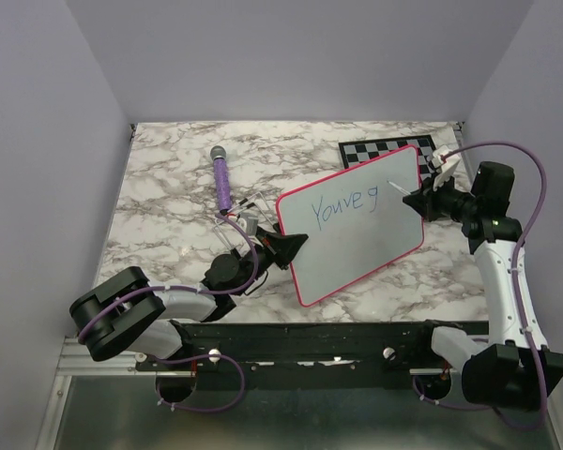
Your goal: Write a sentence on the whiteboard
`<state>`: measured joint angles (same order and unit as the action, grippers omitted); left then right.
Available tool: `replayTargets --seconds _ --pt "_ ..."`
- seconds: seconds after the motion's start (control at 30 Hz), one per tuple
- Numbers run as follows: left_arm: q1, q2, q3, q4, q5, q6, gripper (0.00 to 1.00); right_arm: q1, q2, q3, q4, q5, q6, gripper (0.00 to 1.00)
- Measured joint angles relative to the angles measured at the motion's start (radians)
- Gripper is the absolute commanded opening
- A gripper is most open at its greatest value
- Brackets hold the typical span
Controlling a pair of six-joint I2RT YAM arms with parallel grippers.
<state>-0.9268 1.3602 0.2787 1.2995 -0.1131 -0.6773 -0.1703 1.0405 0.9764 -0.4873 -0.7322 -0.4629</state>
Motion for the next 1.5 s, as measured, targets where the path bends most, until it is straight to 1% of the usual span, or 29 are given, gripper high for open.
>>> replayTargets --seconds 0.43,0.97,1.27,1.5 --pt "0.0 0.0 0.008 -0.007 0.006 0.0 0.0 0.0 0.086 0.0 -0.013 -0.027 -0.012 0.0" --pt "0.0 0.017 0.02 -0.006 0.013 -0.002 0.0 0.0 0.115 0.0 -0.023 -0.051 -0.016 0.0" --pt "0.0 0.019 0.02 -0.006 0.012 -0.005 0.0 0.0 0.117 0.0 0.003 -0.046 0.023 0.0" --pt "0.0 0.023 0.02 -0.003 0.012 -0.006 0.0 0.0 0.117 0.0 0.03 -0.013 0.052 0.01"
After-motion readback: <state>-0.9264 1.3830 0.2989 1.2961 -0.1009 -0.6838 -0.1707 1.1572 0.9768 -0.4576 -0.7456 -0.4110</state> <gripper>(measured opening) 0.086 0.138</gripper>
